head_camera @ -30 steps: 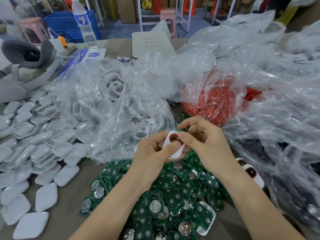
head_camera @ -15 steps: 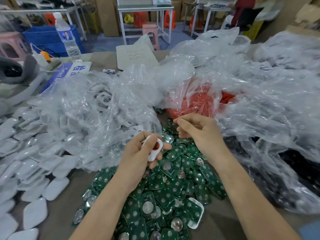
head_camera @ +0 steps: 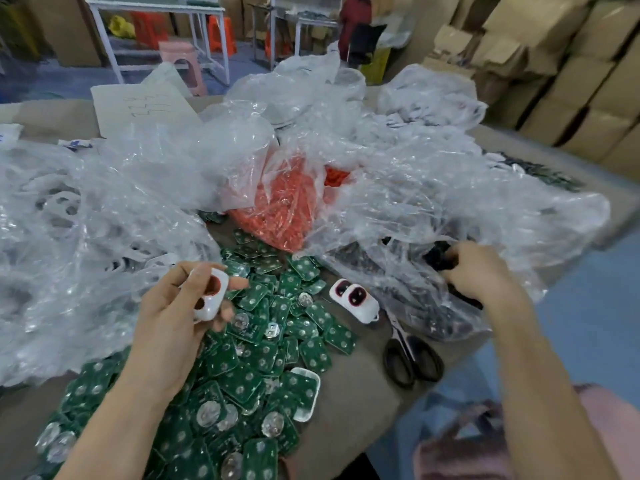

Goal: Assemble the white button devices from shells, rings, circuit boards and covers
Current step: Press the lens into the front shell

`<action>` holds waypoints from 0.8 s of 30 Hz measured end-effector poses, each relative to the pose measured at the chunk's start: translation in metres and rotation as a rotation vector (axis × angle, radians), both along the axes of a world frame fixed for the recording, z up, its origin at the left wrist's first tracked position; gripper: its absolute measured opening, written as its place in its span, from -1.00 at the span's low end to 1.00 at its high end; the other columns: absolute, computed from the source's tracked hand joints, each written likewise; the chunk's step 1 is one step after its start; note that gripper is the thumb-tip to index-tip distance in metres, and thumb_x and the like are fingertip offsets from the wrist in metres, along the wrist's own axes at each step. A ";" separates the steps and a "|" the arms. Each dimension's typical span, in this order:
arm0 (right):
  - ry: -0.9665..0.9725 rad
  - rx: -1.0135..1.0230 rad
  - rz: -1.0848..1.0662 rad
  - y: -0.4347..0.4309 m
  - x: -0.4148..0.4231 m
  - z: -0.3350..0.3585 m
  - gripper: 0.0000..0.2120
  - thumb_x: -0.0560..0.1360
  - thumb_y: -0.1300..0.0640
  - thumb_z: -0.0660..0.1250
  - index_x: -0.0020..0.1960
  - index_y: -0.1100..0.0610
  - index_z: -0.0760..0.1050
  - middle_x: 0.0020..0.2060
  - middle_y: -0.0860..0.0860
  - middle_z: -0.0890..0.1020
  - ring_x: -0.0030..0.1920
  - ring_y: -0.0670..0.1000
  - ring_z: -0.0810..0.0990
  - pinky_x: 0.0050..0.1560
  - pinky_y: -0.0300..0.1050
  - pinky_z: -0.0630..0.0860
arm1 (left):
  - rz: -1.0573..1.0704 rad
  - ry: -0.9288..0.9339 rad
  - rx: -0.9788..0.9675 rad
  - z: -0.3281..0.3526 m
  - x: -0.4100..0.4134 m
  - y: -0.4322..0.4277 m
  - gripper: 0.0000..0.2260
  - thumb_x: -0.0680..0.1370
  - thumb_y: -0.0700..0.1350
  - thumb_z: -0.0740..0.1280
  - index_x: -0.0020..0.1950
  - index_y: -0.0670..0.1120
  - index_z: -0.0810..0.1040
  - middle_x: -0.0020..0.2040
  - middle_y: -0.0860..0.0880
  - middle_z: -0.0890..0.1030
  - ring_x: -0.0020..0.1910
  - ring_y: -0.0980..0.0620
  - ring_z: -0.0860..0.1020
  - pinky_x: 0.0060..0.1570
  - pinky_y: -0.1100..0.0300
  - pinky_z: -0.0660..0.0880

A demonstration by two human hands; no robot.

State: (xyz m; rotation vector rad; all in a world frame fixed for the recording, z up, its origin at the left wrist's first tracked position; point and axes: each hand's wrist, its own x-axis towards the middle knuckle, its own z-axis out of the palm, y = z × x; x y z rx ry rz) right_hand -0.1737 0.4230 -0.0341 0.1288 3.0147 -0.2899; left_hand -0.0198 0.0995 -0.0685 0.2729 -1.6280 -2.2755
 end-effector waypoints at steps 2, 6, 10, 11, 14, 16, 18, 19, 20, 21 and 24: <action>0.083 -0.046 0.008 -0.001 -0.003 -0.010 -0.87 0.47 0.21 0.38 0.00 0.09 0.65 -0.04 0.19 0.66 -0.04 0.20 0.61 -0.06 -0.06 0.54 | 0.007 -0.001 0.006 0.001 0.000 0.001 -0.78 0.48 0.02 0.25 -0.09 -0.12 0.54 -0.19 -0.11 0.71 -0.50 0.08 0.47 -0.49 0.39 0.39; 0.104 -0.113 0.071 0.000 -0.004 -0.016 -0.89 0.49 0.17 0.37 -0.04 0.02 0.63 -0.15 0.05 0.65 -0.22 0.07 0.56 -0.18 -0.10 0.51 | 0.014 0.004 -0.002 0.003 0.000 0.002 -0.76 0.48 0.01 0.24 -0.07 -0.13 0.58 -0.21 -0.10 0.70 -0.51 0.08 0.46 -0.50 0.40 0.37; 0.167 -0.245 0.034 -0.001 0.003 -0.012 -0.95 0.46 0.18 0.43 -0.12 0.09 0.57 -0.28 -0.03 0.55 -0.28 -0.02 0.49 -0.26 -0.18 0.36 | -0.014 -0.012 -0.004 0.001 0.001 0.001 -0.76 0.61 -0.10 0.17 0.07 -0.14 0.62 -0.14 -0.14 0.69 -0.47 0.05 0.48 -0.49 0.38 0.38; 0.211 -0.293 -0.012 0.000 0.005 -0.008 -0.93 0.44 0.20 0.45 -0.12 0.11 0.56 -0.28 0.01 0.56 -0.24 0.02 0.51 -0.21 -0.17 0.38 | -0.036 -0.021 0.001 0.001 0.001 0.002 -0.75 0.64 -0.17 0.13 0.11 -0.14 0.61 -0.13 -0.16 0.69 -0.46 0.04 0.48 -0.49 0.36 0.38; 0.394 -0.482 -0.074 0.000 0.023 0.015 -0.81 0.41 0.26 0.45 -0.14 0.00 0.51 -0.24 0.07 0.65 -0.23 0.10 0.64 -0.17 -0.13 0.57 | -0.105 -0.016 0.045 0.006 0.002 0.006 -0.76 0.56 -0.31 0.09 0.10 -0.13 0.49 -0.13 -0.22 0.67 -0.47 0.02 0.44 -0.51 0.30 0.37; 0.541 -0.676 -0.008 -0.014 0.043 0.037 -0.79 0.42 0.23 0.45 -0.13 -0.07 0.55 -0.27 -0.02 0.67 -0.28 0.03 0.67 -0.23 -0.20 0.61 | -0.135 -0.007 0.075 0.011 0.003 0.009 -0.83 0.48 -0.29 0.14 0.02 -0.08 0.37 -0.14 -0.25 0.67 -0.48 0.00 0.42 -0.48 0.24 0.36; 0.541 -0.967 0.167 -0.047 0.065 0.056 -0.80 0.41 0.16 0.45 -0.09 -0.14 0.62 -0.29 -0.07 0.69 -0.34 -0.05 0.67 -0.28 -0.23 0.61 | -0.144 -0.021 0.060 0.012 0.003 0.010 -0.85 0.50 -0.28 0.15 -0.01 -0.06 0.34 -0.12 -0.24 0.68 -0.45 -0.01 0.44 -0.43 0.20 0.39; 0.471 -1.072 0.271 -0.069 0.073 0.059 -0.79 0.41 0.14 0.45 -0.07 -0.16 0.64 -0.28 -0.09 0.69 -0.36 -0.06 0.66 -0.28 -0.25 0.60 | -0.136 -0.030 0.062 0.011 0.003 0.010 -0.85 0.54 -0.30 0.12 -0.01 -0.06 0.34 -0.11 -0.23 0.69 -0.44 -0.01 0.46 -0.41 0.19 0.41; 0.375 -1.129 0.367 -0.091 0.079 0.060 -0.78 0.41 0.15 0.46 -0.06 -0.17 0.65 -0.28 -0.10 0.70 -0.36 -0.07 0.67 -0.26 -0.26 0.61 | -0.126 -0.030 0.074 0.011 0.003 0.009 -0.84 0.58 -0.32 0.09 -0.01 -0.07 0.36 -0.09 -0.22 0.69 -0.43 -0.01 0.47 -0.41 0.19 0.42; 0.279 -1.143 0.439 -0.115 0.081 0.056 -0.76 0.43 0.19 0.46 -0.07 -0.16 0.66 -0.28 -0.10 0.70 -0.35 -0.08 0.67 -0.24 -0.27 0.61 | -0.115 -0.016 0.088 0.010 0.002 0.009 -0.83 0.61 -0.32 0.08 0.00 -0.08 0.38 -0.08 -0.20 0.69 -0.43 0.00 0.49 -0.43 0.23 0.44; 0.019 -1.156 0.506 -0.175 0.075 0.037 -0.72 0.46 0.32 0.41 -0.11 -0.09 0.65 -0.33 -0.12 0.70 -0.34 -0.10 0.67 -0.24 -0.33 0.58 | -0.059 0.060 0.083 0.011 0.002 0.007 -0.90 0.59 -0.21 0.18 0.07 -0.13 0.46 -0.17 -0.09 0.67 -0.41 0.04 0.53 -0.46 0.27 0.47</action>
